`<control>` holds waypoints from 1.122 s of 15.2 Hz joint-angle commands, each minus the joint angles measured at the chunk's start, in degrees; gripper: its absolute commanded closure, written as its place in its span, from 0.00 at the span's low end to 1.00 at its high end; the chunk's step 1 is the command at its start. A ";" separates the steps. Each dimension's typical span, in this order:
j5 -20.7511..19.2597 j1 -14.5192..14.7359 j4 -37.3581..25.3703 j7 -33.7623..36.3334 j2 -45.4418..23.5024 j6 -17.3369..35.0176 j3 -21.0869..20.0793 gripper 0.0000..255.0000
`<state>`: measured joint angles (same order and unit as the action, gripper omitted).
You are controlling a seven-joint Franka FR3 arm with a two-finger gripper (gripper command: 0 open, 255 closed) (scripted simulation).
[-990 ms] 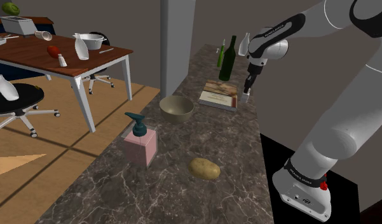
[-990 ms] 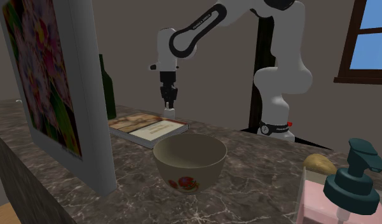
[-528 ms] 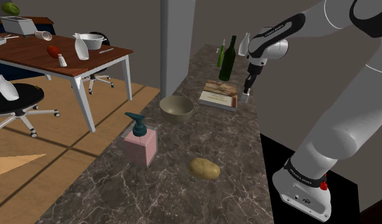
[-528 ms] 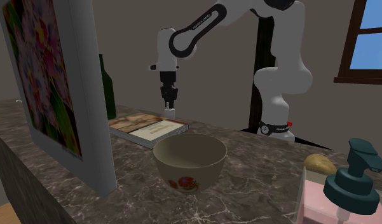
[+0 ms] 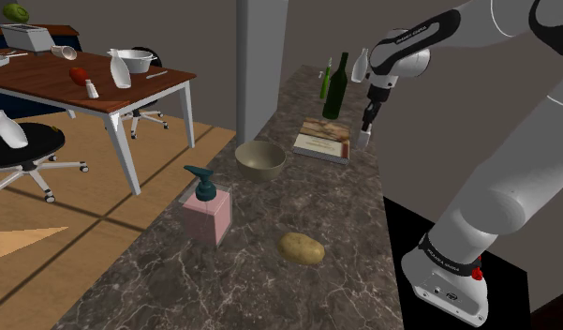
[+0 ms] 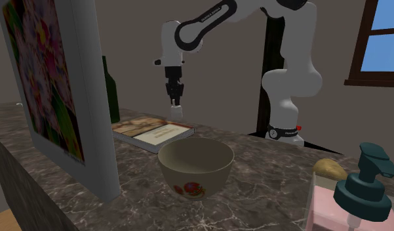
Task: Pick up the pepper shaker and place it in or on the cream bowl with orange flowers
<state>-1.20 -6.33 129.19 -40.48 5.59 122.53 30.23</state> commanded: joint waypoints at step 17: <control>-2.07 -1.13 -10.25 1.95 5.23 -13.93 -1.23 1.00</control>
<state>-3.06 -6.87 120.40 -38.63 9.70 109.70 28.48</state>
